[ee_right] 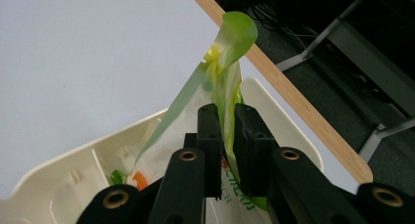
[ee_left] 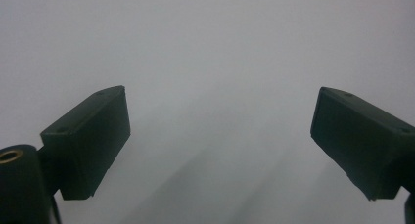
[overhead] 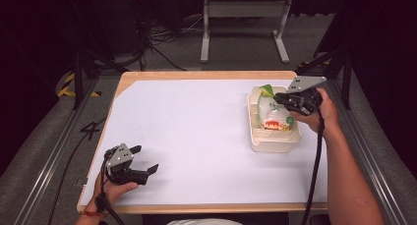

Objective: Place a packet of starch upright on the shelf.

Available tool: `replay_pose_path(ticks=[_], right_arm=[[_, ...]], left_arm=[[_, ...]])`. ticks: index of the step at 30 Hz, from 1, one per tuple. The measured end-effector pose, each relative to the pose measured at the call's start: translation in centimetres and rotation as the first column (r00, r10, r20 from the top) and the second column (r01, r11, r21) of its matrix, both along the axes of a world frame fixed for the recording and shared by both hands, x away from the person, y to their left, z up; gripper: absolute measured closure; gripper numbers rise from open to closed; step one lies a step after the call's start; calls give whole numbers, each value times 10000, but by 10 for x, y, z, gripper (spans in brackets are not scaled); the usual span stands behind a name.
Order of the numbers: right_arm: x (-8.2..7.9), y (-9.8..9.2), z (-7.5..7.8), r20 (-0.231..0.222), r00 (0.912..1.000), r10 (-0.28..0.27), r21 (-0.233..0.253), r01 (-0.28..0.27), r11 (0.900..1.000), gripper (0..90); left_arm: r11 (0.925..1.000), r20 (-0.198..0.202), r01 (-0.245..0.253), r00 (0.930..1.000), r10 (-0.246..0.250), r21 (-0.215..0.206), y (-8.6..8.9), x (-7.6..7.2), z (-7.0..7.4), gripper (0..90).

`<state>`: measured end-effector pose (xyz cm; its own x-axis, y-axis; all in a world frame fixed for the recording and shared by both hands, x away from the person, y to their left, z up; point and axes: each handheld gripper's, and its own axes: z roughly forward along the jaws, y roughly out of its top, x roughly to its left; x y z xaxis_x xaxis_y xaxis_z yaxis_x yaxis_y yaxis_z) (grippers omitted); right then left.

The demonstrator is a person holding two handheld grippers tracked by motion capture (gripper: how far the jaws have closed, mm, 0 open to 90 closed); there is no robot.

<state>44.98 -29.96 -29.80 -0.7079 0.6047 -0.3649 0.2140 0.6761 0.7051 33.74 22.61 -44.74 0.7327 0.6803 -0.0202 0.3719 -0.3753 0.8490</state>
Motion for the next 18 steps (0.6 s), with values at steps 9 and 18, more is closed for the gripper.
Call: replay_pose_path(ticks=[9, 18], right_arm=[[-9, -1, 3, 217, 9995, -249, 260, 243, 9994, 778], [-20, -10, 5, 389, 9976, -565, 537, 544, 9971, 739]], left_arm=[[9997, 0, 228, 9997, -228, -31, -6, 7, 1, 85], [9985, -23, 537, 9986, -537, 59, -14, 15, 1, 85]])
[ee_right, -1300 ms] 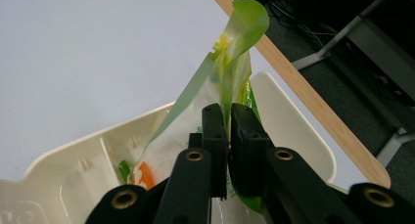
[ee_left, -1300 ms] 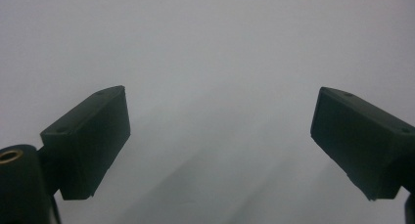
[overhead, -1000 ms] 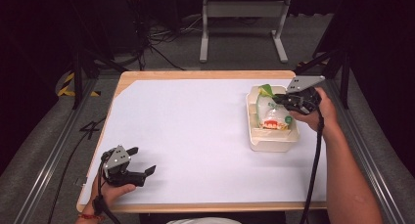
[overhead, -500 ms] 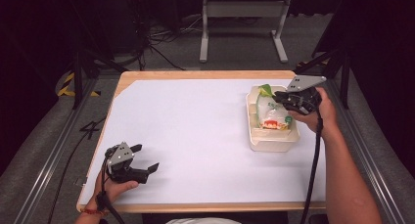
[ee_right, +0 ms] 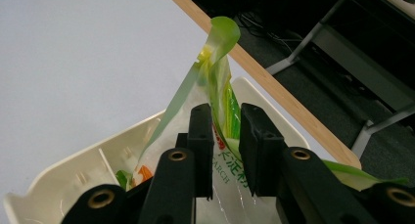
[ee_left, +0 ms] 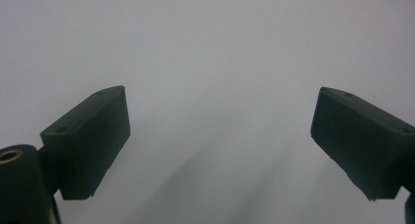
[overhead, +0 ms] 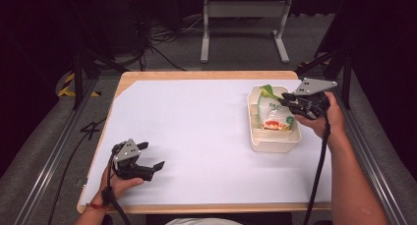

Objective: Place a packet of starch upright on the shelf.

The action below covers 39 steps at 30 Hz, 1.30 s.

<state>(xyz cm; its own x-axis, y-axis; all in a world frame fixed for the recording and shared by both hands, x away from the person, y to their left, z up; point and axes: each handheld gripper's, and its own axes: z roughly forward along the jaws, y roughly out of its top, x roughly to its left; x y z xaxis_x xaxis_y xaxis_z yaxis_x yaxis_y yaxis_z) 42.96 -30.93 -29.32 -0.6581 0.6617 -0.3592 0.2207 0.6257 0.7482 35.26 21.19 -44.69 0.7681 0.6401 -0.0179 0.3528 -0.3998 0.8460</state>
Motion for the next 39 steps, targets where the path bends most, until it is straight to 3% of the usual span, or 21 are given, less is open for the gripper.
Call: replay_pose_path(ticks=[15, 29, 39], right_arm=[[-21, -6, 2, 307, 9995, -121, 438, 108, 9990, 659], [-34, -15, -8, 265, 9986, -459, 260, 452, 9986, 610], [-42, -17, -18, 155, 9980, -616, 228, 613, 9979, 498]], left_arm=[[10000, -120, 75, 9999, -76, -39, -5, 3, -1, 83], [9999, -54, 169, 9998, -169, -11, -4, 3, -1, 83], [9998, -6, 197, 9998, -197, 81, -3, 3, -1, 83]])
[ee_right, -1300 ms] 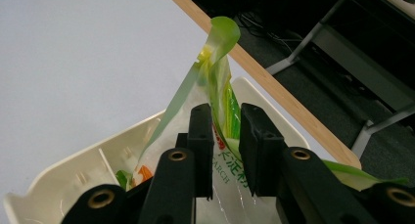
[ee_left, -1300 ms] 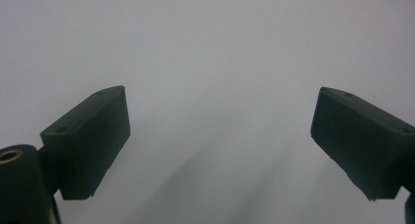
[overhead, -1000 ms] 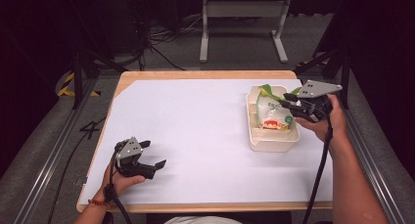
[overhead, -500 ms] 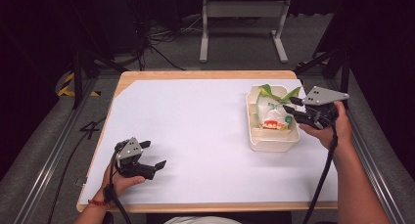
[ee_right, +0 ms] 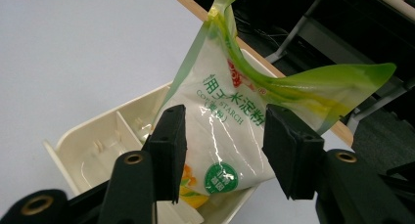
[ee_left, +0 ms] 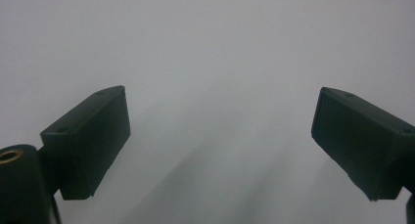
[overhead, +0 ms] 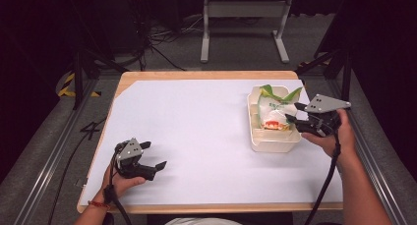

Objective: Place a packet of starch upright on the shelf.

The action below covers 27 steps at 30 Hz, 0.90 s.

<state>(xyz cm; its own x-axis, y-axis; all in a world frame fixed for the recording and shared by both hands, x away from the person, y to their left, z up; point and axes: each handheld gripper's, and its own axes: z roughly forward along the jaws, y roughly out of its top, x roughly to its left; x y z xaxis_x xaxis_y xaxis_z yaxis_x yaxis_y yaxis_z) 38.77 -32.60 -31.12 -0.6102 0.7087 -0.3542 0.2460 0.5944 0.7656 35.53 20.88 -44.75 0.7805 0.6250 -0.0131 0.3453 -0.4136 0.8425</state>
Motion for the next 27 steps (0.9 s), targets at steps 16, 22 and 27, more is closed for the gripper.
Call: replay_pose_path(ticks=[16, 22, 27], right_arm=[[-16, -6, -18, 13, 10000, -12, 250, 12, 9997, 405], [-22, -9, -23, 12, 10000, -63, 288, 63, 9996, 368], [-29, -10, -28, 105, 9998, -195, 255, 192, 9995, 316]], left_arm=[[10000, -34, 16, 10000, -16, -7, 0, -1, 0, 83], [10000, -72, -36, 10000, 36, -60, 0, -1, 0, 83], [10000, -33, 12, 10000, -12, -9, 0, 0, 0, 83]])
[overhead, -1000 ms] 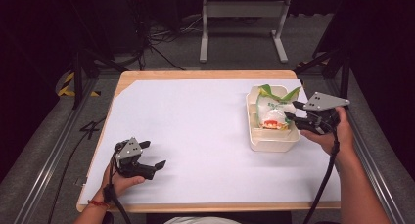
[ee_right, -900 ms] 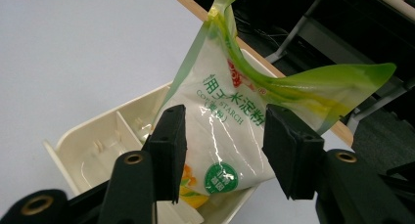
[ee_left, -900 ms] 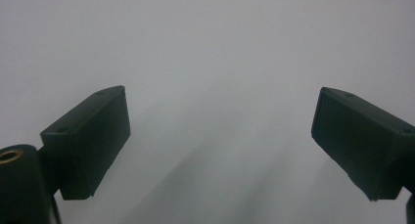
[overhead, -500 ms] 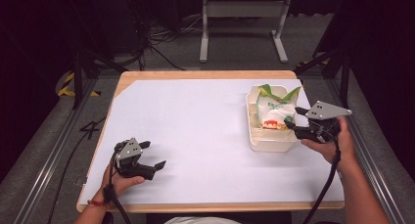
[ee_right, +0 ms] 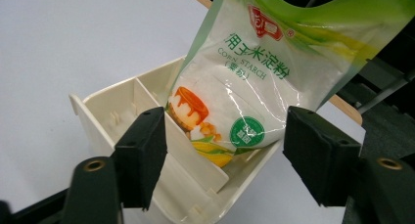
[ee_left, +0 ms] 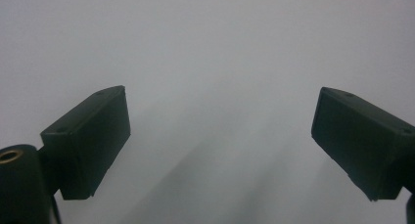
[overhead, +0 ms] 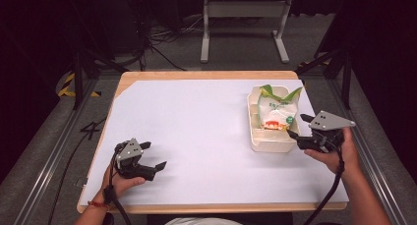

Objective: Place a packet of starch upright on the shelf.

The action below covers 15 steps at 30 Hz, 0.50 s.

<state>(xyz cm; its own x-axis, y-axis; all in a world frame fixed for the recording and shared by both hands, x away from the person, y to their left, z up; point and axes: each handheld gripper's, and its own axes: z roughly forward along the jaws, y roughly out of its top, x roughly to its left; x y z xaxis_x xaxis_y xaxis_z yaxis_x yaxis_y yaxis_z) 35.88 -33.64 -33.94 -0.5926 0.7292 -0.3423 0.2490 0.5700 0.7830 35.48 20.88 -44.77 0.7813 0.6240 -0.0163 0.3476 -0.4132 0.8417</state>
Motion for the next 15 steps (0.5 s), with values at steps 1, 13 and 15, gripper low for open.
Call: replay_pose_path(ticks=[1, 13, 15], right_arm=[[-2, -1, -1, -9, 10000, -2, 64, 2, 10000, 313], [-15, -8, -20, -287, 9996, -74, 367, 84, 9993, 216], [-17, -9, -25, -341, 9994, -49, 463, 65, 9989, 203]], left_arm=[[10000, -3, 6, 10000, -6, 2, 0, 0, 0, 83], [10000, -29, 21, 10000, -21, -8, -1, 0, 0, 83], [10000, -27, 13, 10000, -13, -11, -1, 0, 0, 83]])
